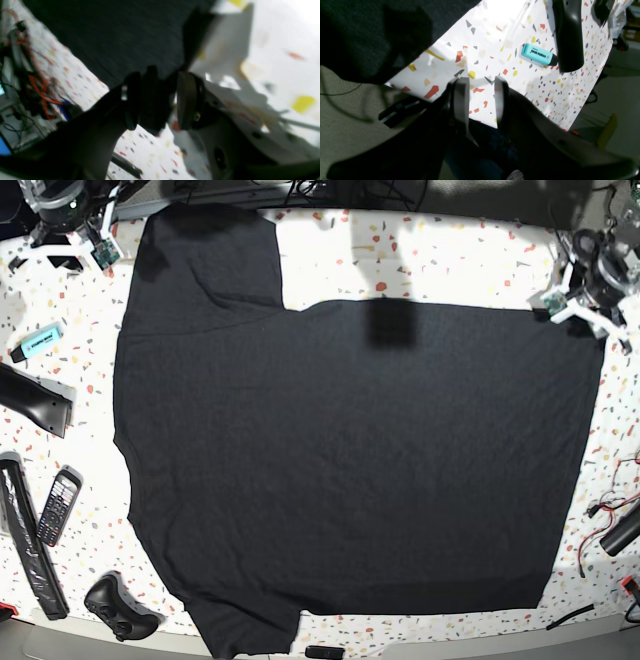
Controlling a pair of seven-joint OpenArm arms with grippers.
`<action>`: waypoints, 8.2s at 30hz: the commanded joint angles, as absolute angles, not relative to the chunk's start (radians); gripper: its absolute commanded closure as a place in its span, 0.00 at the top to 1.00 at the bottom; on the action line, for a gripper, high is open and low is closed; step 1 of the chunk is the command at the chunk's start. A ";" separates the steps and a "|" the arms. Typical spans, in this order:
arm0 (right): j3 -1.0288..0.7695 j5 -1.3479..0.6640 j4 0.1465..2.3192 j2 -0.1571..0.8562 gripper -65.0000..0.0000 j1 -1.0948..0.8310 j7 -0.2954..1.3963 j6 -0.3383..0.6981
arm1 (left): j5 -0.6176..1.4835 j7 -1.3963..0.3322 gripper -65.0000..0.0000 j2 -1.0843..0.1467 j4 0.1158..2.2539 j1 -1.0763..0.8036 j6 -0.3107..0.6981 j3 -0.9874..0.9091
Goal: Fold the T-shirt properly
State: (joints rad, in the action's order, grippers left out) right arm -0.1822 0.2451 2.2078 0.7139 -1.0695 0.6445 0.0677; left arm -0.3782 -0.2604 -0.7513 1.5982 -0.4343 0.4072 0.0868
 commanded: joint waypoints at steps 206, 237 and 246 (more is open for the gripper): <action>-0.190 0.210 2.356 0.576 0.26 -1.095 0.628 0.071 | -0.132 -0.449 0.32 -0.632 1.597 -0.144 0.231 0.137; -0.190 0.209 2.356 0.576 0.26 -1.089 0.630 0.071 | -0.183 -0.350 0.32 -0.820 1.597 -0.152 0.642 0.138; -0.190 0.209 2.356 0.576 0.26 -1.089 0.629 0.071 | -0.183 -0.332 0.32 -0.862 1.597 -0.152 0.641 0.138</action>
State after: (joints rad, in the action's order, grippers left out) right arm -0.1829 0.1963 2.3394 0.5682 -1.0828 0.6403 0.0788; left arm -0.1806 -0.3386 -0.8402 1.5856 -0.1631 0.6510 0.1467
